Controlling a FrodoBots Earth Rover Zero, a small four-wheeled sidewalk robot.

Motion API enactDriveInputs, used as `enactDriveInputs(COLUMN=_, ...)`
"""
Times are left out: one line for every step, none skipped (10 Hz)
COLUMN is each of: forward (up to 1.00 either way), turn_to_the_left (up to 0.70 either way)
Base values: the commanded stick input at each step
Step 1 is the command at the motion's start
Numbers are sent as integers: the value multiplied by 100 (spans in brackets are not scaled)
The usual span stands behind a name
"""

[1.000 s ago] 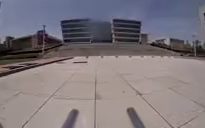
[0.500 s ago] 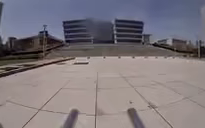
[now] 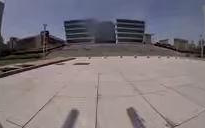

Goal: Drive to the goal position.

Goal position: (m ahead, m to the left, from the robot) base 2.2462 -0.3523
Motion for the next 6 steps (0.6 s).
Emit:
enactDriveInputs(forward=70, turn_to_the_left=0)
enactDriveInputs(forward=70, turn_to_the_left=0)
enactDriveInputs(forward=70, turn_to_the_left=0)
enactDriveInputs(forward=70, turn_to_the_left=0)
enactDriveInputs(forward=70, turn_to_the_left=0)
enactDriveInputs(forward=70, turn_to_the_left=0)
